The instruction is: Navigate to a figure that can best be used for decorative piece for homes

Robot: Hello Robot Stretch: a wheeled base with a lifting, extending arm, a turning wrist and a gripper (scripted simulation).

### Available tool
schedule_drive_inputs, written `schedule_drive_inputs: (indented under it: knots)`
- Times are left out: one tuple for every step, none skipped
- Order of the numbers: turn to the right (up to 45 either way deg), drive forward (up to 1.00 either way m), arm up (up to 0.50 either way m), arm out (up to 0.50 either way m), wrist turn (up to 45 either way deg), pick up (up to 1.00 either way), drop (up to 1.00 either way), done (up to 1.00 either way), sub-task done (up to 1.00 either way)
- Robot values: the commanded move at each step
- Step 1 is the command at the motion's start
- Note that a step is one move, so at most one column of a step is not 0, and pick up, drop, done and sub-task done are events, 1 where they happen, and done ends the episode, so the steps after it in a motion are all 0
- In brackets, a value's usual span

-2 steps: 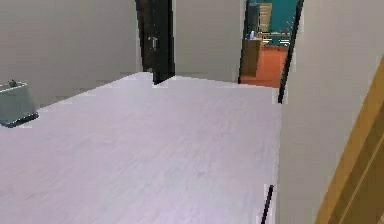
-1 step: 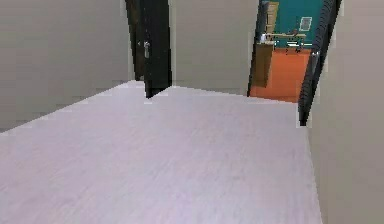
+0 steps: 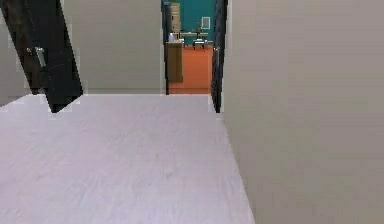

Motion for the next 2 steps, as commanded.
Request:
schedule_drive_inputs:
  knots:
    - [0.0,1.0,0.0,0.0,0.0,0.0,0.0,0.0,0.0]
    - [0.0,1.0,0.0,0.0,0.0,0.0,0.0,0.0,0.0]
